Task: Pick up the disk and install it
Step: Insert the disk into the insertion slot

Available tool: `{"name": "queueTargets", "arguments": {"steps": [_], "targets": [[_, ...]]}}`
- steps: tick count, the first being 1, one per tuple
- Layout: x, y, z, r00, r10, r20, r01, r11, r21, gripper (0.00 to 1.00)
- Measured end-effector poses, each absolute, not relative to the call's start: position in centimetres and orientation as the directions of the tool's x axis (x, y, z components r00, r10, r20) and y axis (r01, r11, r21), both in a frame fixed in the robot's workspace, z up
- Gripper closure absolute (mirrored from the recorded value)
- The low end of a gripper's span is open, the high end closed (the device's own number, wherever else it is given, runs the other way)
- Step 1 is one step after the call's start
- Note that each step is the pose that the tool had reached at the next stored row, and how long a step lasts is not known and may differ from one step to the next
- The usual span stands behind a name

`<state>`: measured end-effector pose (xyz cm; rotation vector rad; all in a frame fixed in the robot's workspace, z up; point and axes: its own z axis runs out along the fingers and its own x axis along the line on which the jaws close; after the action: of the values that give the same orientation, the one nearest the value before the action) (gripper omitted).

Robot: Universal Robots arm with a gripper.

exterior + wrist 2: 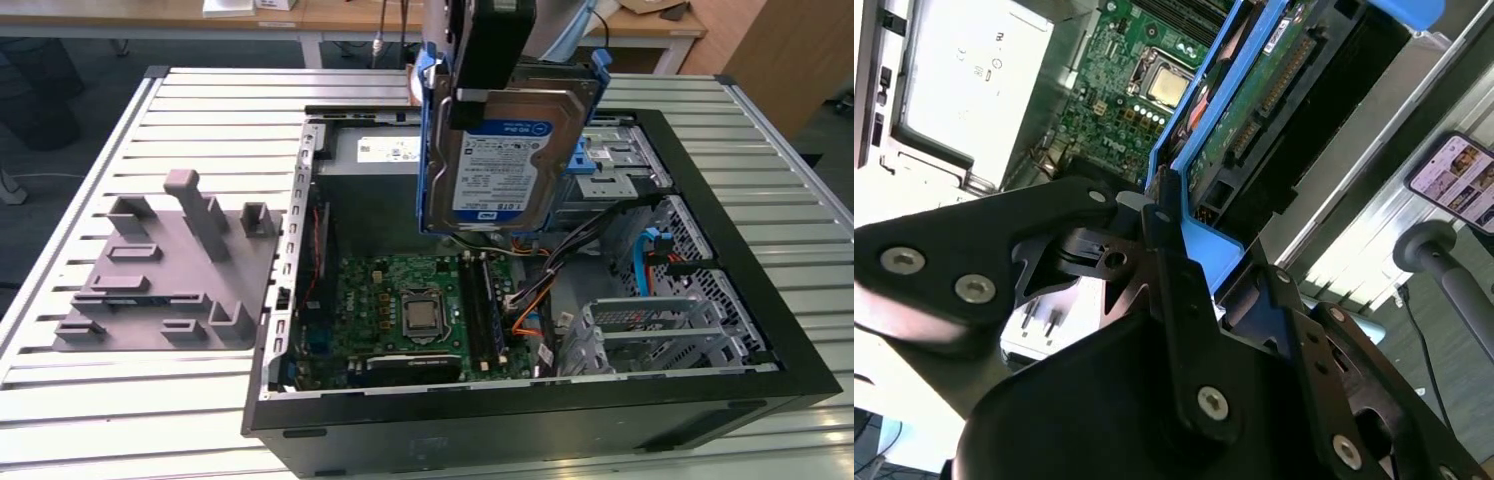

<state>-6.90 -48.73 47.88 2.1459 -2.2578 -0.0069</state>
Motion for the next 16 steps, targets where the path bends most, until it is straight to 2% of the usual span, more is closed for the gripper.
{"name": "queueTargets", "arguments": {"steps": [16], "targets": [[-6.9, -50.3, 47.8, -0.051, -0.999, 0.016, -0.998, 0.051, 0.022, 0.64]]}}
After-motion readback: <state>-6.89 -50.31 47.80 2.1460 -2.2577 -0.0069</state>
